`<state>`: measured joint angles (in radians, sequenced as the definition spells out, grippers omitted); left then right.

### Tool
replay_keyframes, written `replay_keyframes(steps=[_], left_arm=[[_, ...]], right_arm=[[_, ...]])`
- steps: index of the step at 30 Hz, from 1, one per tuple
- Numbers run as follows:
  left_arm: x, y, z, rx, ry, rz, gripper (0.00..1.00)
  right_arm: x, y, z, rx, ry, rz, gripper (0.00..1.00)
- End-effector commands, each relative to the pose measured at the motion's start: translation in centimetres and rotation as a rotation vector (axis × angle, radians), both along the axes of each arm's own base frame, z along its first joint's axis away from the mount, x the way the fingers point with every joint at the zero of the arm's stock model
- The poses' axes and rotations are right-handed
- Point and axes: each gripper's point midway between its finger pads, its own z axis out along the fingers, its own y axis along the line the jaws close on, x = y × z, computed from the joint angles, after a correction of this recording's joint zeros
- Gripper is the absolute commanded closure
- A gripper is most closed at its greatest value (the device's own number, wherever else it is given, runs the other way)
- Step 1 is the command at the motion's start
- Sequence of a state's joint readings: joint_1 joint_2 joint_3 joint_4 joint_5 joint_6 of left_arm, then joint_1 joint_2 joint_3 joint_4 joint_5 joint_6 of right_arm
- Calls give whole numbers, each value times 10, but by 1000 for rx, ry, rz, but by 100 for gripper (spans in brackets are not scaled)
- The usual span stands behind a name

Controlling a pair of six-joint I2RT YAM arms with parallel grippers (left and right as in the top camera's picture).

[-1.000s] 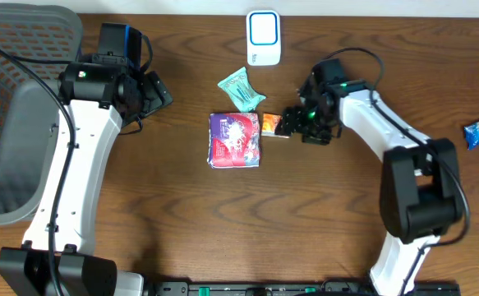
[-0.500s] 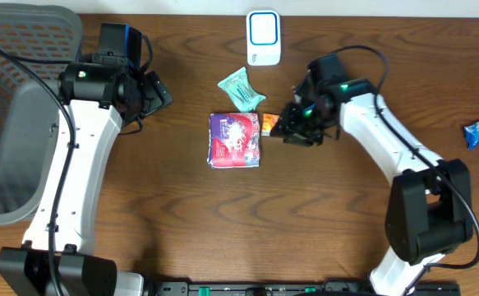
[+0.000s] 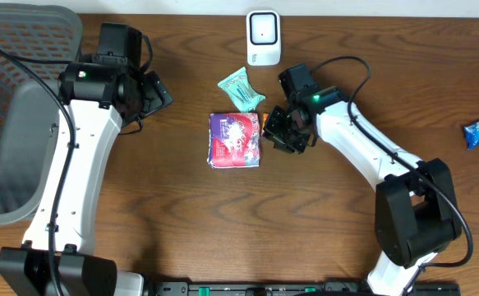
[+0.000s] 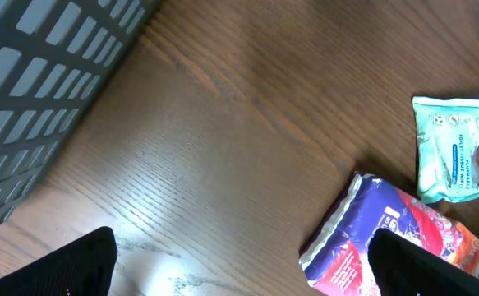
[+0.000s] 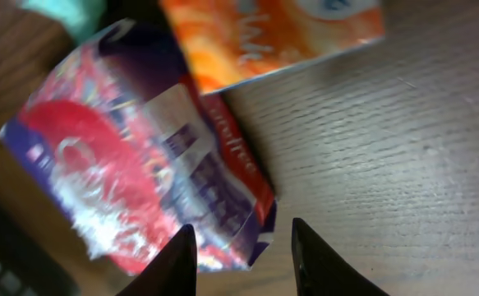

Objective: Scan the item barcode
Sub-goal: 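Grasp the orange Kleenex pack with the right gripper and lift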

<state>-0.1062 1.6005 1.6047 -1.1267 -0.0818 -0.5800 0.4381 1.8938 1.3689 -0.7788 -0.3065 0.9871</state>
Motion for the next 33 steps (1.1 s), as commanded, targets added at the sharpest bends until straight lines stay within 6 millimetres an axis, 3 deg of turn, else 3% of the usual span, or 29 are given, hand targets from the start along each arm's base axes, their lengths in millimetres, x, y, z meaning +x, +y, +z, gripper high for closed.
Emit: replay_keyframes(steps=[1, 11, 18, 24, 30, 33], left_arm=[[-1, 3, 1, 9, 0, 15, 2], [-1, 3, 1, 9, 1, 15, 2], [-1, 3, 1, 9, 0, 15, 2], [-1, 3, 1, 9, 1, 15, 2], [-1, 3, 1, 9, 0, 15, 2], [-1, 3, 1, 9, 0, 15, 2]], right_arm=[[-1, -18, -22, -99, 28, -159, 67], [43, -26, -31, -57, -133, -350, 56], [44, -31, -43, -83, -115, -412, 57], [39, -36, -70, -122, -63, -430, 59], [66, -59, -61, -131, -158, -349, 59], [80, -73, -55, -108, -197, -287, 67]])
